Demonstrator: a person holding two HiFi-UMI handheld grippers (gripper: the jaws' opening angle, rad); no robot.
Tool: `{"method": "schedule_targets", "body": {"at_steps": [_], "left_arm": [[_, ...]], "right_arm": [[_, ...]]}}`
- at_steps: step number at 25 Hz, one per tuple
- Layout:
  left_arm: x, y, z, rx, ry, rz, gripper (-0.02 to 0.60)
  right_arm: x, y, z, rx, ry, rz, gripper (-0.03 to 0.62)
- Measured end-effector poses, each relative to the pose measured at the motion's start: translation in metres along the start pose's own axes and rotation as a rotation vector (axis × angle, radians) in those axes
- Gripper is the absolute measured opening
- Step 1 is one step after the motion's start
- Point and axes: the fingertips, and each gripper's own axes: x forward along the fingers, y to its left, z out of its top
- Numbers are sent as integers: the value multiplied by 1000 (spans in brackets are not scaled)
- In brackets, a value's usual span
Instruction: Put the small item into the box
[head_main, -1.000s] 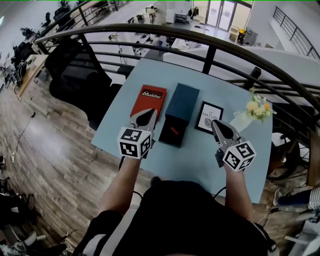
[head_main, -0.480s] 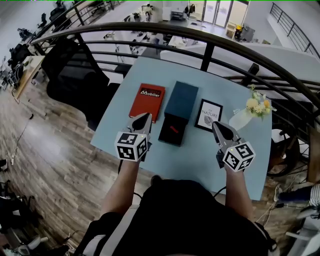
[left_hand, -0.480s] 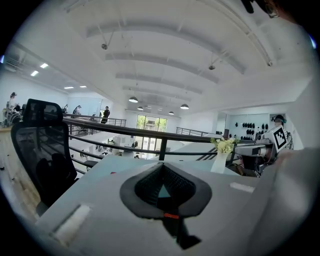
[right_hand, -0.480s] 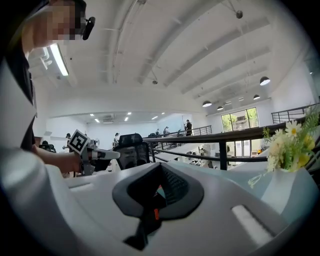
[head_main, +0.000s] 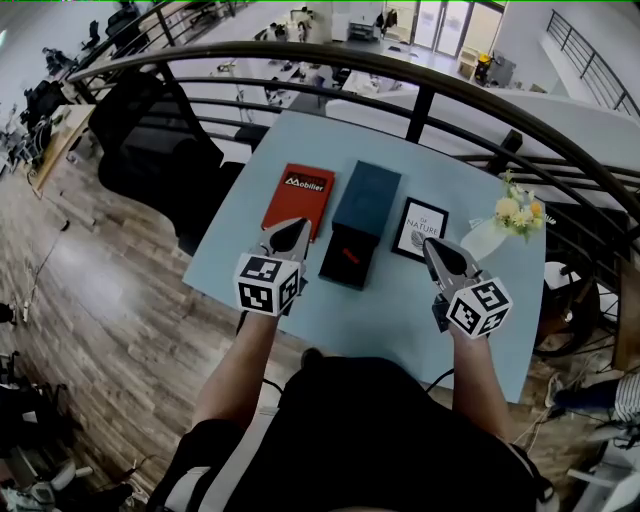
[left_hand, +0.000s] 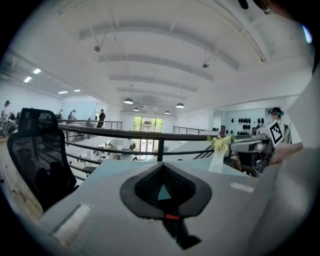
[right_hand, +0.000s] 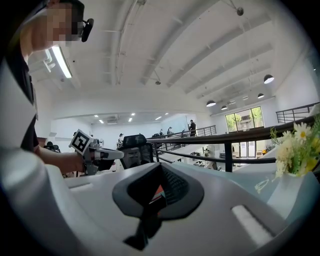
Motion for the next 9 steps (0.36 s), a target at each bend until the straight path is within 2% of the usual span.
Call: {"method": "schedule_targets", "body": {"at_steps": [3, 9], "left_arm": [[0, 2, 13, 21, -11, 2, 5], [-3, -3, 16, 3, -25, 8, 5]], "right_arm": [[2, 3, 12, -26, -12, 20, -2], [-2, 5, 24, -28, -48, 18, -2]]}}
